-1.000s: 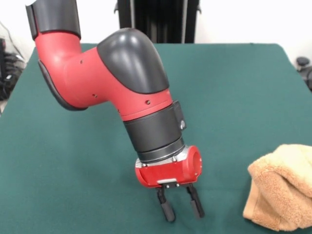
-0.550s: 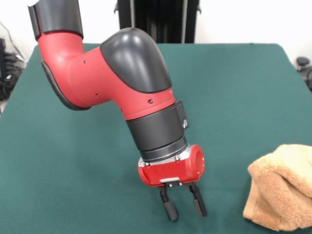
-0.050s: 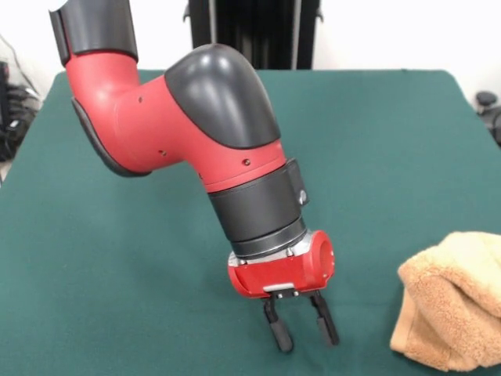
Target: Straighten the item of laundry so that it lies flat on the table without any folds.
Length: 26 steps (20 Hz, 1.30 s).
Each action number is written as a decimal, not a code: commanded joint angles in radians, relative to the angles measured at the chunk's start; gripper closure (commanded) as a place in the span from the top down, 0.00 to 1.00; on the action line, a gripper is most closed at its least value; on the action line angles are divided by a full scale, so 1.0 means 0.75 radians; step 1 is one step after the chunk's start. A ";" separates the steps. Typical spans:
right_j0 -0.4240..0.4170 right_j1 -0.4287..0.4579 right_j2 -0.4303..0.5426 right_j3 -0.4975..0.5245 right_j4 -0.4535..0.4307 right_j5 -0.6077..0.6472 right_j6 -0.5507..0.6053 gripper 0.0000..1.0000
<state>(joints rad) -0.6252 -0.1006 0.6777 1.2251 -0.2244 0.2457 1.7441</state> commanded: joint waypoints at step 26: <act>0.054 0.174 0.081 0.305 0.062 0.054 0.133 1.00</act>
<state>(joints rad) -0.6334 -0.0958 0.7083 1.2858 -0.1958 0.2455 1.7441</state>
